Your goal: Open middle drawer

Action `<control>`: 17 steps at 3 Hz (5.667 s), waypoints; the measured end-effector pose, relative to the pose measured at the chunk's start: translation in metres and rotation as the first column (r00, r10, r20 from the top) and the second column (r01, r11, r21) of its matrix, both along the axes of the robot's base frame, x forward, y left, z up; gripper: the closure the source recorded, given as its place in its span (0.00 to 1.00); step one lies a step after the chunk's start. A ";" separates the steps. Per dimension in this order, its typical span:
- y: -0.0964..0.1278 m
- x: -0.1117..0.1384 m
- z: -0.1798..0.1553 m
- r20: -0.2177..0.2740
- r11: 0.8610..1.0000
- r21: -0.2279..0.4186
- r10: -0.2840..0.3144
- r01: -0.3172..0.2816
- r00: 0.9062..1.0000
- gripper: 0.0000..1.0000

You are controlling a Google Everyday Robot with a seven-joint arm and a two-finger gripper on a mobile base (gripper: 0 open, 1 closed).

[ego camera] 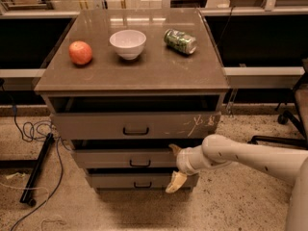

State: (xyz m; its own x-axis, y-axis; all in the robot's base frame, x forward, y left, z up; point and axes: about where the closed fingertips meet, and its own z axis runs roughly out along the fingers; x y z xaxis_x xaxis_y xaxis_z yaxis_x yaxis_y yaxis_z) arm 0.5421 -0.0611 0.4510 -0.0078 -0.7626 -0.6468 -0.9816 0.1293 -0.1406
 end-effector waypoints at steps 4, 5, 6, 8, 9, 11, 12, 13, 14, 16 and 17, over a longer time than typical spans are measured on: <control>0.023 0.038 -0.036 0.104 0.998 -0.056 0.013 -0.007 0.994 0.00; 0.023 0.038 -0.036 0.105 0.998 -0.055 0.013 -0.007 0.994 0.20; 0.023 0.038 -0.036 0.105 0.998 -0.055 0.013 -0.007 0.994 0.43; 0.023 0.038 -0.028 0.105 0.998 -0.055 0.013 -0.007 0.994 0.90; 0.023 0.038 -0.021 0.105 0.998 -0.055 0.013 -0.007 0.994 1.00; 0.022 0.032 -0.019 0.099 0.999 -0.053 0.010 -0.005 0.995 1.00; 0.022 0.032 -0.019 0.099 0.999 -0.053 0.010 -0.005 0.995 0.82; 0.022 0.032 -0.019 0.099 0.999 -0.053 0.010 -0.005 0.995 0.59; 0.022 0.032 -0.019 0.099 0.999 -0.053 0.010 -0.005 0.995 0.28; 0.022 0.032 -0.019 0.099 0.999 -0.053 0.011 -0.006 0.995 0.09; 0.021 0.024 -0.024 0.090 0.999 -0.050 0.021 -0.017 0.996 0.32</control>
Offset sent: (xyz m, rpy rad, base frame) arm 0.0248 0.0013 0.0193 -0.0095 -0.0764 0.0162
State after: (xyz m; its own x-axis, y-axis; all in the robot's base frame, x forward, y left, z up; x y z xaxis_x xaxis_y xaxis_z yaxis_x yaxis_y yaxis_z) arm 0.5662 -0.0400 0.4272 0.0636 -0.7928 -0.6062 -0.9668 0.1016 -0.2343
